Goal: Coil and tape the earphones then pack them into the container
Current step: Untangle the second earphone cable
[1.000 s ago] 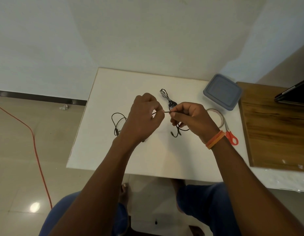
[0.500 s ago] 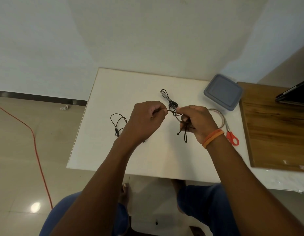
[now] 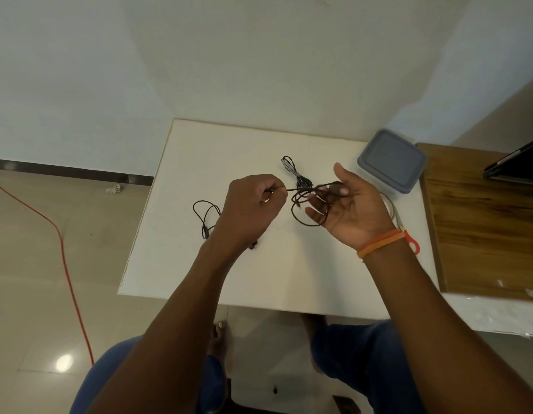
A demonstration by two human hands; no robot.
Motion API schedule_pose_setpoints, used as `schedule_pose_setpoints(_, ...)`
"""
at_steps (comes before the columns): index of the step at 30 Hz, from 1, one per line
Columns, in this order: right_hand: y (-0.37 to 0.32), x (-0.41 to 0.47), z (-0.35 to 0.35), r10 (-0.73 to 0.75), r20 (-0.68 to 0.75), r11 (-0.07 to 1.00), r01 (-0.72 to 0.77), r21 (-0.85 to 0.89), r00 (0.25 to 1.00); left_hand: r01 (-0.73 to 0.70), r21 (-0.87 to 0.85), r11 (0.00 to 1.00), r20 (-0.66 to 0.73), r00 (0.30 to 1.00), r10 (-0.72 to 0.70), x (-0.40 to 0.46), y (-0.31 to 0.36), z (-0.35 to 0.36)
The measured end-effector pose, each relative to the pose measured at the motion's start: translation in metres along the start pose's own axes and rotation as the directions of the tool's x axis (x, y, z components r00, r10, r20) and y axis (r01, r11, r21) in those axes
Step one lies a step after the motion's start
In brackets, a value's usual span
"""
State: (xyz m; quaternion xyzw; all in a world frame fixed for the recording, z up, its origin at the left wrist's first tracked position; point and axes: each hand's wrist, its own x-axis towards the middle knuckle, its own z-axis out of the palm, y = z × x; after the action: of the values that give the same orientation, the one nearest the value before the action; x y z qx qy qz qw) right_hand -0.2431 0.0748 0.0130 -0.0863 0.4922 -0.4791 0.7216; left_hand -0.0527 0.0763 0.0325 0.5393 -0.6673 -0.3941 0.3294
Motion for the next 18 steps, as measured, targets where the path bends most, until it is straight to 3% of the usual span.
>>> schedule_pose_setpoints(5, -0.005, -0.006, 0.005, -0.126, 0.073, 0.982, 0.114, 0.154, 0.989, 0.029, -0.003, 1.000, -0.044, 0.999, -0.029, 0.001, -0.001, -0.002)
schedule_pose_setpoints(9, -0.004, -0.005, 0.004, -0.133, 0.131, 0.973, 0.103, 0.209, 0.982, 0.037, 0.009, 0.999, -0.047, 0.998, -0.037, 0.001, -0.001, -0.002)
schedule_pose_setpoints(13, -0.009, -0.010, 0.001, -0.126, 0.227, 0.988, 0.100, 0.120, 0.966, 0.061, 0.017, 0.998, -0.061, 0.996, -0.060, 0.002, -0.004, -0.004)
schedule_pose_setpoints(18, -0.009, -0.013, 0.002, -0.231, 0.193, 0.973, 0.224, 0.058, 0.954, 0.076, 0.041, 0.996, -0.092, 0.993, -0.072, 0.004, -0.008, -0.005)
